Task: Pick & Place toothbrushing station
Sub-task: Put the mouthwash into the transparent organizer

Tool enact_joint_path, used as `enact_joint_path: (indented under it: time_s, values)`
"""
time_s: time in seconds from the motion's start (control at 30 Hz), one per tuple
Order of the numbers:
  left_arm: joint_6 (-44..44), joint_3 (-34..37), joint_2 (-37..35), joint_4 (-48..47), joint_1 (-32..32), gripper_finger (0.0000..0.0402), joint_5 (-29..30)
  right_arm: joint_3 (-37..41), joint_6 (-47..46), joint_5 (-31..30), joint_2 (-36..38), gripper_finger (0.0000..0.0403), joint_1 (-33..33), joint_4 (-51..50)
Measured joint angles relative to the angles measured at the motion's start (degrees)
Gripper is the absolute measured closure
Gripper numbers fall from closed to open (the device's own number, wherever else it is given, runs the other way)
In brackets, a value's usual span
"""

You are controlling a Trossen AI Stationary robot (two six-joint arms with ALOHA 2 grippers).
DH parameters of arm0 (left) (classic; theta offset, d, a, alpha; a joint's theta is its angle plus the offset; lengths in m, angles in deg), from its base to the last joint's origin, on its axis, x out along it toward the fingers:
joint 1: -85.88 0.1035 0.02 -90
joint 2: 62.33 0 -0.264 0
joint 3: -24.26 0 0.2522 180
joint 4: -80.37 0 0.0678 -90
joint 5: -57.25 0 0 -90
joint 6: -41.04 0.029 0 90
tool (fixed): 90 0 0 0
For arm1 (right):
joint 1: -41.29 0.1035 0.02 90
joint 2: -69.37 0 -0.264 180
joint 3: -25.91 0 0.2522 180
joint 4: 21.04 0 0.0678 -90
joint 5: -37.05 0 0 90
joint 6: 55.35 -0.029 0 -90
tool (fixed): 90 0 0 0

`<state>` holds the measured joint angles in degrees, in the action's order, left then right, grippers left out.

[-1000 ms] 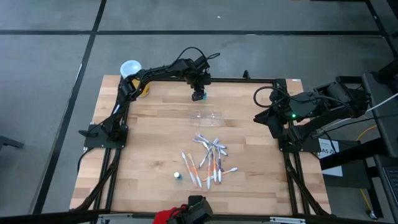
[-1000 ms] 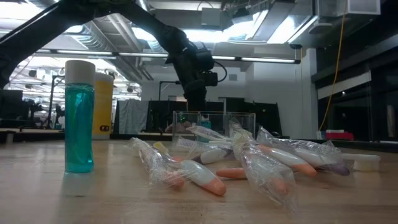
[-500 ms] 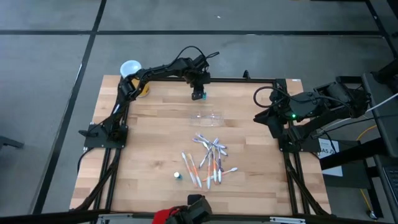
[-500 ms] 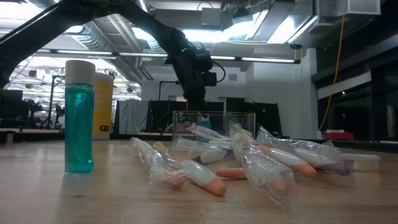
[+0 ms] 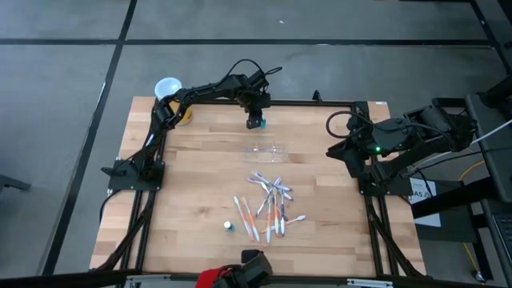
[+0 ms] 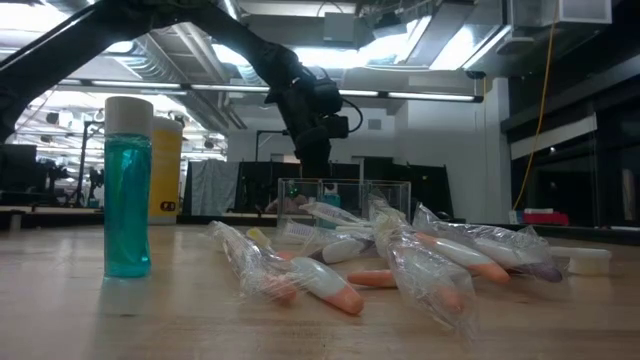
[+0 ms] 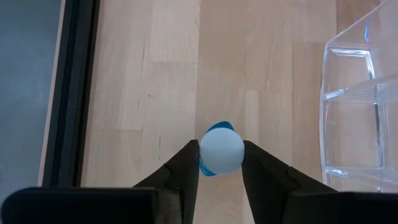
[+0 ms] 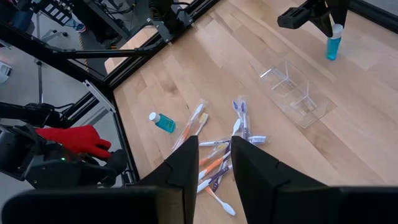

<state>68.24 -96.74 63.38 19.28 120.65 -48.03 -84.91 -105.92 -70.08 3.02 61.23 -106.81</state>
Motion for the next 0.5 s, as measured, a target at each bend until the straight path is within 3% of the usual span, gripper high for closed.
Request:
enact_joint_path:
  time_s: [0.5]
  values:
    - [-3.55,-0.03,-0.02,2.81,0.24,0.0301,0.37,0.00,-0.42,0.01,0.00,0.0304,0.02,0.00]
